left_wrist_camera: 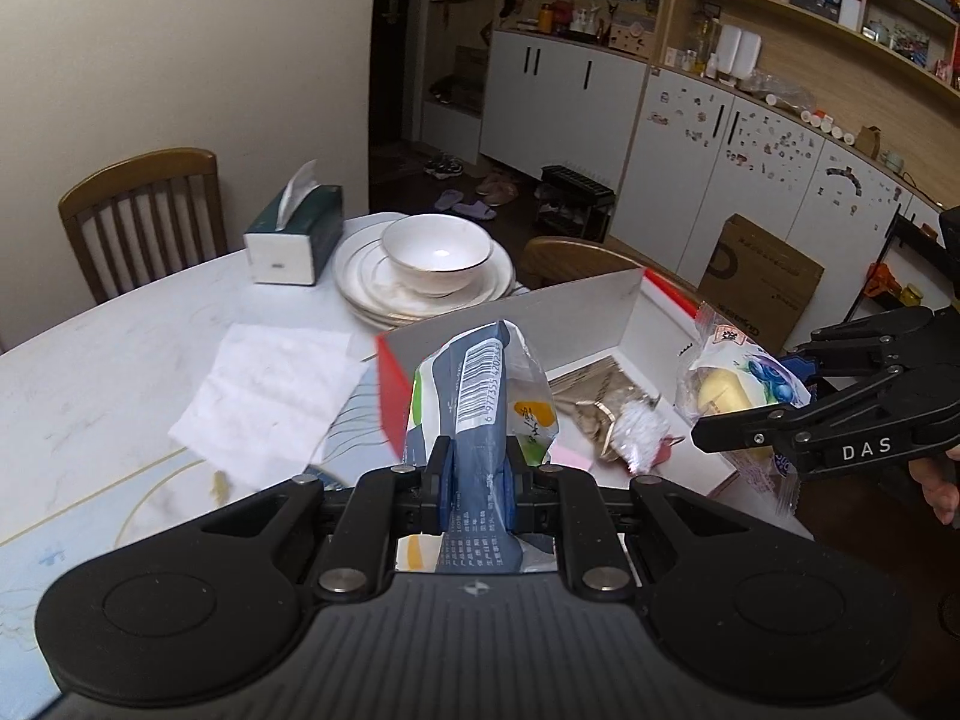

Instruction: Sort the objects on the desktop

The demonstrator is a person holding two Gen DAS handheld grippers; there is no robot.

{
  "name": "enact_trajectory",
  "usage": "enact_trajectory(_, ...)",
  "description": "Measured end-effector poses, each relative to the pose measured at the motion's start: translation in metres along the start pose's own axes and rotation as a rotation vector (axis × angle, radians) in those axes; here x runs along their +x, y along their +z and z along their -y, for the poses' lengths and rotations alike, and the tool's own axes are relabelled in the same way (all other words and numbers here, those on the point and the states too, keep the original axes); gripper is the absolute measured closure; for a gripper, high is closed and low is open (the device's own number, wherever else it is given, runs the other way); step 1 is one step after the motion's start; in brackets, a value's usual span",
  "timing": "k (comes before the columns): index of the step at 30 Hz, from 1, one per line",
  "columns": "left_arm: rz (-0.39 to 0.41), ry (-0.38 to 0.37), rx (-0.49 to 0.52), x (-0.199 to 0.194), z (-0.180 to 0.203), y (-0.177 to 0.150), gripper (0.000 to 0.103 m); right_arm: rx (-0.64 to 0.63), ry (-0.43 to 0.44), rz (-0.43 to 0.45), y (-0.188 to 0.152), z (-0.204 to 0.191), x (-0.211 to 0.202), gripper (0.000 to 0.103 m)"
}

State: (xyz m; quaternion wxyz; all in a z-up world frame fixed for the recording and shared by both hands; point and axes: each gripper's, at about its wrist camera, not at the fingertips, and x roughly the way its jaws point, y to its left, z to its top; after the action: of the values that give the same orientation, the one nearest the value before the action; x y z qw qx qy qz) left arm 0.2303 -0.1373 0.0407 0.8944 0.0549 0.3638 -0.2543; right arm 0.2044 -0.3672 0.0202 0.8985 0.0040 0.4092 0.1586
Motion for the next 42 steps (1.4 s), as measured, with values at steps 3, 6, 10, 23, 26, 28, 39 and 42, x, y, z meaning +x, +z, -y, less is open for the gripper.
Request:
enact_trajectory(3, -0.001, -0.005, 0.009, 0.010, 0.009, 0.006, 0.089, 0.003, -0.012, 0.002, 0.000, 0.015, -0.001, 0.050)
enact_trajectory(6, -0.005, -0.009, 0.019, 0.020, 0.019, 0.011, 0.089, 0.003, -0.023, 0.002, 0.001, 0.028, 0.000, 0.050)
enact_trajectory(10, -0.014, -0.004, 0.035, 0.036, 0.029, 0.019, 0.089, 0.001, -0.034, -0.002, 0.002, 0.044, 0.003, 0.050)
enact_trajectory(23, -0.068, 0.037, 0.114, 0.090, 0.051, 0.032, 0.088, -0.024, -0.049, -0.031, 0.012, 0.071, 0.034, 0.050)
enact_trajectory(26, -0.068, 0.053, 0.130, 0.101, 0.052, 0.033, 0.088, -0.036, -0.051, -0.045, 0.014, 0.074, 0.045, 0.050)
enact_trajectory(28, -0.064, 0.061, 0.143, 0.106, 0.054, 0.036, 0.088, -0.043, -0.054, -0.053, 0.017, 0.076, 0.051, 0.050)
enact_trajectory(39, -0.082, 0.075, 0.202, 0.138, 0.063, 0.035, 0.088, -0.085, -0.075, -0.103, 0.028, 0.087, 0.091, 0.050)
enact_trajectory(42, -0.093, 0.081, 0.231, 0.146, 0.067, 0.033, 0.088, -0.092, -0.073, -0.117, 0.029, 0.090, 0.099, 0.050)
